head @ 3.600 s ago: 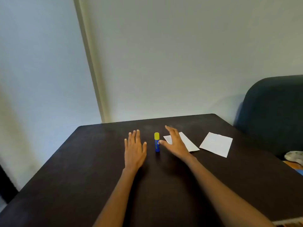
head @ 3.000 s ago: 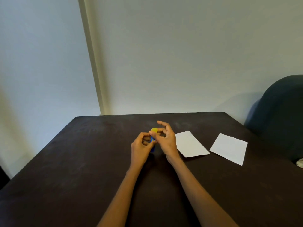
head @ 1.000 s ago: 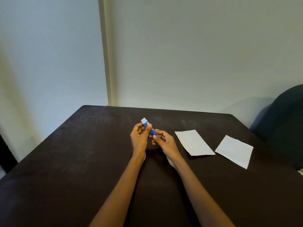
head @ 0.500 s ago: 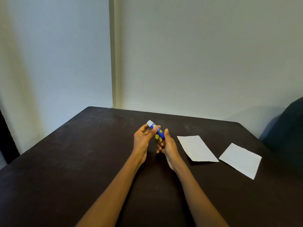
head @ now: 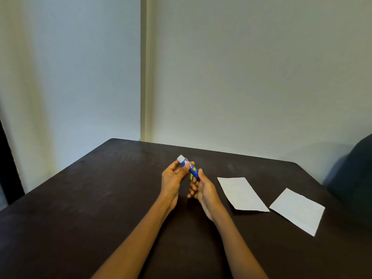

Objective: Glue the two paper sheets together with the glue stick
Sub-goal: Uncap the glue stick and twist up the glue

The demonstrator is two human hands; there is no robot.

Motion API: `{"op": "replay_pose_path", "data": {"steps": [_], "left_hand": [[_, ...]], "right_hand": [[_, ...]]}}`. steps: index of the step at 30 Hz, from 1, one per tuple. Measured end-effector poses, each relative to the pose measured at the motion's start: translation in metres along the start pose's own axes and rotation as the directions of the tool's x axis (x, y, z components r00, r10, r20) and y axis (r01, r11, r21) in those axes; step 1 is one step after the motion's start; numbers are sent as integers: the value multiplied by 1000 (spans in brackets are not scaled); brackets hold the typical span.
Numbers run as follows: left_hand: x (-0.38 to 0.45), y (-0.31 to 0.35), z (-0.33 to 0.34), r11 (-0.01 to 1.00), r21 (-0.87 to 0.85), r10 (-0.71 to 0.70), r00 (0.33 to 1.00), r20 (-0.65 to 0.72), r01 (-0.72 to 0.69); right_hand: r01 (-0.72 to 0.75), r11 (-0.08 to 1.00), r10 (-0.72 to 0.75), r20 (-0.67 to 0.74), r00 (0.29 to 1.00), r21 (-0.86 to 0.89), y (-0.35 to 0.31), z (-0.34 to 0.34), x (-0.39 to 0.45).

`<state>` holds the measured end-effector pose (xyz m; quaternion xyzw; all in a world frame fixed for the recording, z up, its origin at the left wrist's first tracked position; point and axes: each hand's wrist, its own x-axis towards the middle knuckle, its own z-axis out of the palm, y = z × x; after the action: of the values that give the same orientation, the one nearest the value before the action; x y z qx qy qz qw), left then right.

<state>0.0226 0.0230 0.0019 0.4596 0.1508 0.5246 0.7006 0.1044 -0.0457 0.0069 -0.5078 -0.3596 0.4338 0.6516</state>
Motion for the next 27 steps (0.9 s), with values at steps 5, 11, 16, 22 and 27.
{"op": "replay_pose_path", "data": {"steps": [5, 11, 16, 22, 27], "left_hand": [[0, 1, -2, 1000, -5, 0, 999, -34, 0], [-1, 0, 2, 1000, 9, 2, 1000, 13, -2], [-2, 0, 1, 1000, 10, 10, 1000, -6, -10], [-3, -1, 2, 1000, 14, 5, 1000, -12, -5], [-3, -2, 2, 1000, -1, 3, 1000, -3, -3]], "right_hand": [[42, 998, -40, 43, 998, -48, 1, 0, 0], [-29, 1000, 28, -64, 998, -7, 6, -2, 6], [16, 998, -20, -68, 997, -62, 9, 1, 8], [1, 999, -3, -54, 999, -45, 9, -3, 9], [8, 998, -13, -90, 996, -64, 11, -2, 10]]}}
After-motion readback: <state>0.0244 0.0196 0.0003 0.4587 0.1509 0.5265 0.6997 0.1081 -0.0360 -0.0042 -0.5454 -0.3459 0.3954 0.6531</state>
